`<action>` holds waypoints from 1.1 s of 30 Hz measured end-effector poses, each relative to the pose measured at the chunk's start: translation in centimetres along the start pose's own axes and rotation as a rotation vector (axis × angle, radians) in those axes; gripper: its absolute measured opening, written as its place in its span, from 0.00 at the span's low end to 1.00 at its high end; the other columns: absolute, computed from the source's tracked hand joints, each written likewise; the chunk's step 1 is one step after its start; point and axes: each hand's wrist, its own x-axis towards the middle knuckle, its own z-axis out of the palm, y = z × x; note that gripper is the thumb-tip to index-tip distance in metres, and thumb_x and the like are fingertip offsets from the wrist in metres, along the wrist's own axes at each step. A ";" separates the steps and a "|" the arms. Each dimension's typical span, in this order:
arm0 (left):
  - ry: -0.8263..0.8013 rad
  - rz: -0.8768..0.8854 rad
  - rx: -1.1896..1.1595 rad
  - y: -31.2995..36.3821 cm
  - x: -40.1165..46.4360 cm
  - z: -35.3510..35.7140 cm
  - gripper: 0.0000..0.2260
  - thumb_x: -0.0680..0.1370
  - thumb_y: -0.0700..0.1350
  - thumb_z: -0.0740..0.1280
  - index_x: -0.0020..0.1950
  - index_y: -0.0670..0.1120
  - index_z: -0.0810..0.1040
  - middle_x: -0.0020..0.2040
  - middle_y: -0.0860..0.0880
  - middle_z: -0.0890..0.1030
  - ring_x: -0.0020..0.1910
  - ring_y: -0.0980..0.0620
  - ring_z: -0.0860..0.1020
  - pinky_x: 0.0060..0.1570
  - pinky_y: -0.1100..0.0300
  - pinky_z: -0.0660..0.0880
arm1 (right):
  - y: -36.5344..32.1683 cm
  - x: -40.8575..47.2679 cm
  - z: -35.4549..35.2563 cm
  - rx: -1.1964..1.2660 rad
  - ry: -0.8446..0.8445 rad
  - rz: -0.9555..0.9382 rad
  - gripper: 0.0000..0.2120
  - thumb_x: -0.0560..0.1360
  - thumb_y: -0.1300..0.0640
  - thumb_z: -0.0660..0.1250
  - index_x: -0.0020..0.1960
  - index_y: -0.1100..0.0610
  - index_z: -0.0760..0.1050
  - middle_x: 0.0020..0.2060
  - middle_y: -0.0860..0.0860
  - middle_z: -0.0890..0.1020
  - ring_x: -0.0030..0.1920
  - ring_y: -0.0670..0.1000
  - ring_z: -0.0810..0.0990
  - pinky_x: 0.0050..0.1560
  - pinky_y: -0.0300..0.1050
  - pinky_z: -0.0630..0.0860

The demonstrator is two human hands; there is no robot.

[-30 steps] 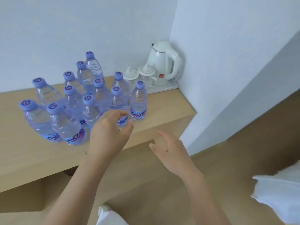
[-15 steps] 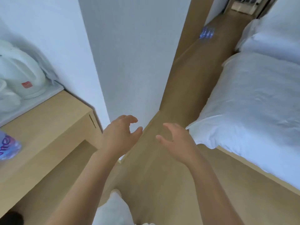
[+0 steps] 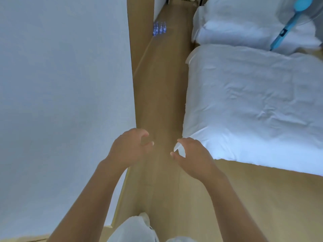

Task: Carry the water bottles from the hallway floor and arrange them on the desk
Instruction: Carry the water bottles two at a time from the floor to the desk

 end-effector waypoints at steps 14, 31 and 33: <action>-0.116 0.097 0.056 1.5 20.7 0.2 0.18 0.77 0.55 0.63 0.64 0.49 0.74 0.61 0.53 0.76 0.58 0.53 0.74 0.53 0.59 0.70 | 5.0 17.7 -3.5 0.090 0.091 0.094 0.24 0.78 0.45 0.60 0.70 0.55 0.66 0.66 0.49 0.71 0.66 0.49 0.68 0.62 0.41 0.65; -0.175 -0.015 0.075 7.6 51.5 -0.5 0.20 0.77 0.56 0.62 0.68 0.51 0.71 0.64 0.54 0.75 0.61 0.54 0.74 0.58 0.58 0.72 | 15.6 48.8 -16.6 0.170 0.092 0.103 0.26 0.77 0.43 0.60 0.71 0.52 0.64 0.67 0.48 0.70 0.66 0.50 0.69 0.64 0.44 0.66; -0.171 -0.025 0.063 7.6 55.2 -0.7 0.20 0.77 0.56 0.63 0.68 0.51 0.71 0.65 0.54 0.75 0.61 0.54 0.74 0.58 0.57 0.72 | 16.0 52.1 -17.1 0.164 0.081 0.096 0.26 0.77 0.43 0.60 0.72 0.52 0.63 0.68 0.49 0.70 0.67 0.50 0.69 0.65 0.45 0.66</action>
